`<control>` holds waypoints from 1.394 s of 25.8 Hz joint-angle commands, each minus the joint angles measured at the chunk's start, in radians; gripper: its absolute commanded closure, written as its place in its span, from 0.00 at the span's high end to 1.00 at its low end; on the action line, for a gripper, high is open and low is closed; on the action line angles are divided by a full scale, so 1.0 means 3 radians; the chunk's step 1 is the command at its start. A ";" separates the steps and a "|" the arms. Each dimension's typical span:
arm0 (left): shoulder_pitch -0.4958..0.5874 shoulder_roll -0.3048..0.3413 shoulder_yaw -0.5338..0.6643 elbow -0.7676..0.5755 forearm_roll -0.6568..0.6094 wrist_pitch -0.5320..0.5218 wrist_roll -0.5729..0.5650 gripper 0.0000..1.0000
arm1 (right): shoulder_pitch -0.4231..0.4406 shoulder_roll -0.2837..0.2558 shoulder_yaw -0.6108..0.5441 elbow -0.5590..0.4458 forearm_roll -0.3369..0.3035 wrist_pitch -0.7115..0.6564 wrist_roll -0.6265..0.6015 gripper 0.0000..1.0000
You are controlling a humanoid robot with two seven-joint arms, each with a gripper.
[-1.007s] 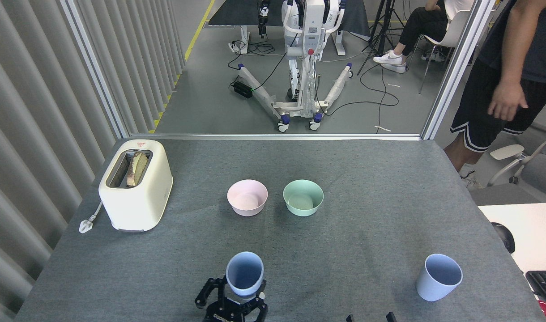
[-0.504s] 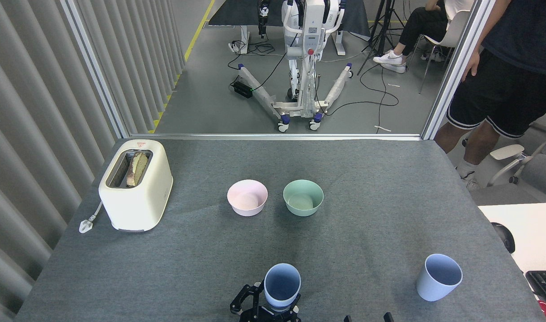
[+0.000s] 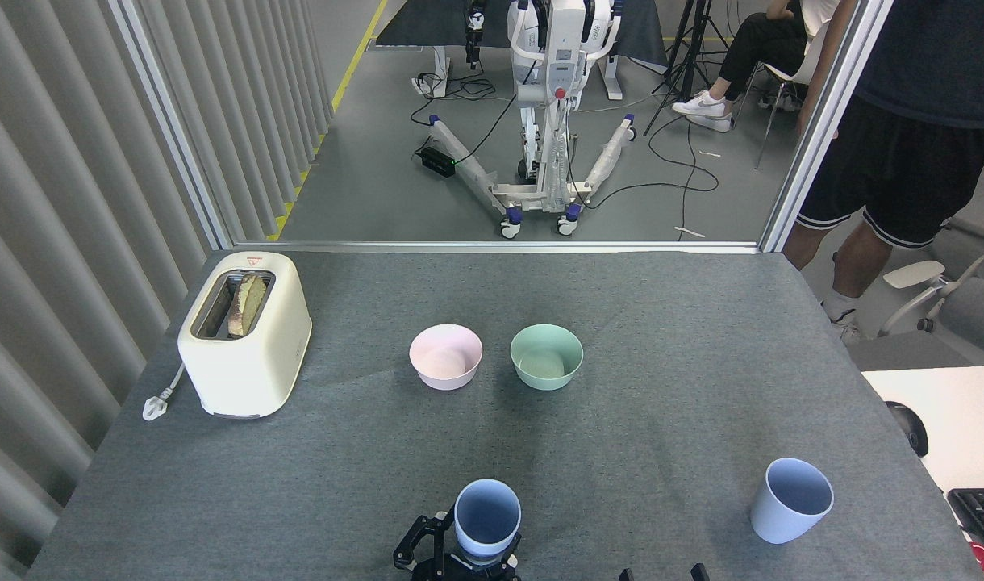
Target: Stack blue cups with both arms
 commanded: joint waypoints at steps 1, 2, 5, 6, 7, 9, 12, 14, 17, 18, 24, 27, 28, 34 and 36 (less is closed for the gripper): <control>0.0000 -0.0006 0.0012 0.0091 0.0013 0.0017 0.0000 0.99 | 0.0003 0.0000 -0.0001 0.0000 -0.0002 0.0001 -0.0016 1.00; 0.0000 -0.0006 0.0017 0.0111 0.0018 0.0022 0.0000 0.99 | -0.0002 0.0000 -0.0001 0.0000 -0.0002 0.0001 -0.0016 1.00; 0.0000 -0.0011 0.0017 0.0127 0.0054 0.0027 0.0000 1.00 | 0.0003 0.0000 -0.0001 0.0000 -0.0002 0.0001 -0.0016 1.00; 0.0005 -0.0011 0.0017 0.0127 0.0095 0.0022 0.0000 1.00 | 0.0003 0.0000 -0.0001 0.0000 -0.0002 0.0001 -0.0016 1.00; 0.0005 -0.0011 0.0017 0.0116 0.0131 0.0027 0.0000 1.00 | 0.0003 0.0000 0.0004 0.0000 0.0004 0.0001 -0.0016 1.00; 0.0015 -0.0006 0.0017 0.0101 0.0223 0.0022 0.0000 1.00 | 0.0003 0.0000 -0.0001 0.0000 0.0004 0.0001 -0.0016 1.00; 0.0117 0.0004 0.0023 0.0070 0.0294 0.0022 0.0000 1.00 | 0.0003 0.0000 -0.0001 0.0000 0.0004 0.0001 -0.0016 1.00; 0.0184 0.0014 0.0017 0.0040 0.0294 0.0022 0.0005 1.00 | 0.0003 0.0000 -0.0001 0.0000 -0.0002 0.0001 -0.0016 1.00; 0.0271 0.0014 0.0023 -0.0006 0.0294 0.0027 0.0005 1.00 | 0.0003 0.0000 0.0004 0.0000 -0.0002 0.0001 -0.0016 1.00; 0.0286 0.0014 0.0023 -0.0037 0.0294 0.0027 0.0005 1.00 | 0.0003 0.0000 0.0004 0.0000 -0.0001 0.0001 -0.0016 1.00; 0.0537 0.0066 0.0028 -0.0482 0.0289 0.0027 0.0005 1.00 | -0.0002 0.0000 0.0004 0.0005 -0.0002 0.0001 -0.0016 1.00; 0.0716 0.0147 0.0079 -0.0579 0.0289 0.0037 0.0005 1.00 | -0.0002 0.0000 -0.0001 0.0015 -0.0002 0.0001 -0.0016 1.00; 0.0787 0.0168 0.0135 -0.0584 0.0289 0.0037 0.0010 1.00 | -0.0002 0.0000 -0.0006 0.0015 -0.0002 0.0001 -0.0016 1.00; 0.1104 0.0209 0.0774 -0.0671 0.0294 0.0017 0.0010 1.00 | -0.0007 -0.0005 -0.0047 0.0020 -0.0007 0.0011 -0.0011 1.00; 0.1217 0.0209 0.1004 -0.0830 0.0300 -0.0004 0.0010 1.00 | -0.0012 -0.0020 -0.0057 0.0020 -0.0012 0.0103 -0.0001 1.00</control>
